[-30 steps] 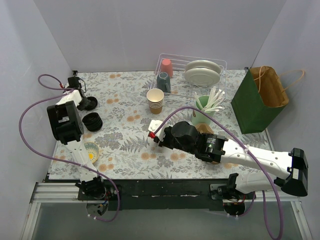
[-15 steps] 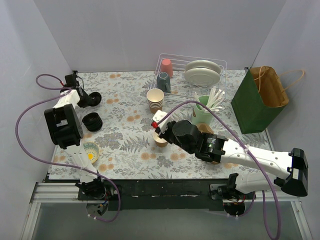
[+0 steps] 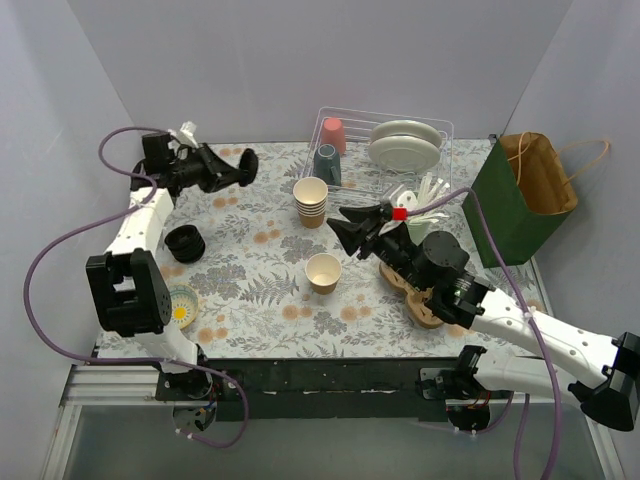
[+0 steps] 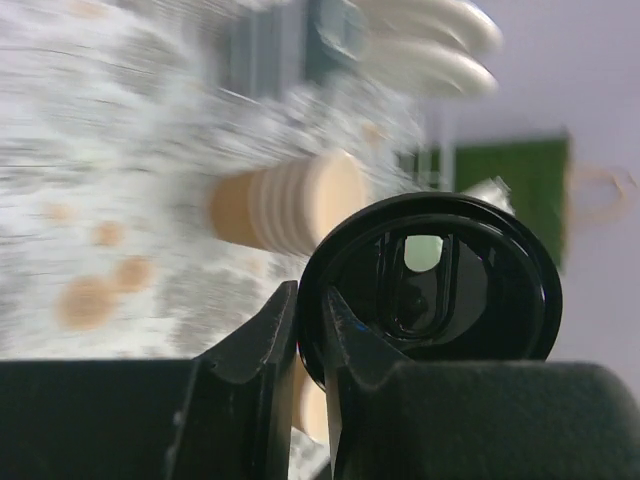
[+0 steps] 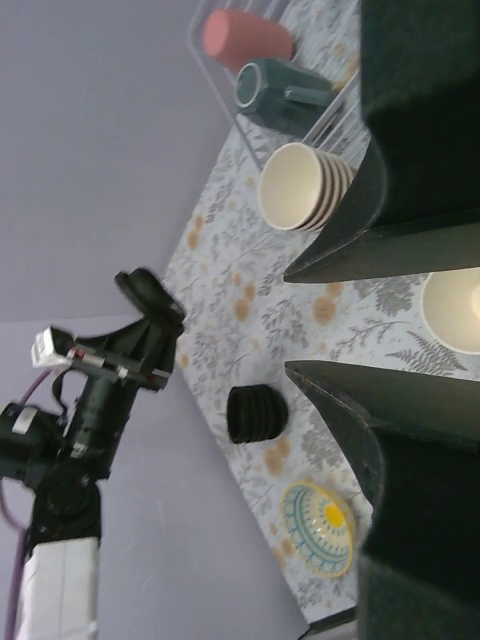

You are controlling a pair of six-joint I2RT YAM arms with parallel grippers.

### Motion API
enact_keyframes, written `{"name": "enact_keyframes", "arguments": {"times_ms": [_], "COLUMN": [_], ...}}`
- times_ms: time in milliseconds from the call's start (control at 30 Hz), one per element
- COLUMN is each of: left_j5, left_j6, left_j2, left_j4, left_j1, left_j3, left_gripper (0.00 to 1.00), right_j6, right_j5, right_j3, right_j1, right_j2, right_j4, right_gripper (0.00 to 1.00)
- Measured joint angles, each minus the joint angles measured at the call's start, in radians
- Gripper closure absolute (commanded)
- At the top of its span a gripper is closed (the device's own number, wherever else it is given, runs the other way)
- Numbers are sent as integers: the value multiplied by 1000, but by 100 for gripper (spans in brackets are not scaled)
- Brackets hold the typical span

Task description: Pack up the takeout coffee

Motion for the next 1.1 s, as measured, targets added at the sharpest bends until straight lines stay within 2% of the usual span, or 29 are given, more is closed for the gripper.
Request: {"name": "enact_keyframes", "arguments": {"times_ms": [233, 367, 467, 633, 1100], "left_j5": [299, 371, 391, 394, 380], "left_j6": [-117, -217, -305, -410, -522], "left_j2": [-162, -239, -294, -370, -417], "left_j4": [159, 248, 322, 400, 466], "left_j1": [-332, -452, -491, -529, -596], "left_j3": [-98, -175, -228, -283, -345], "left_gripper": [100, 100, 100, 100, 100], "right_j6": [-30, -39, -30, -53, -190], "right_j5": [-114, -209, -279, -356, -463], "right_j3": [-137, -190, -192, -192, -170], "right_j1": [-16, -75, -127, -136, -138], "right_j2": [-63, -119, -167, -192, -137], "right_j4": [257, 270, 298, 326, 284], "right_gripper": [53, 52, 51, 53, 61]}}
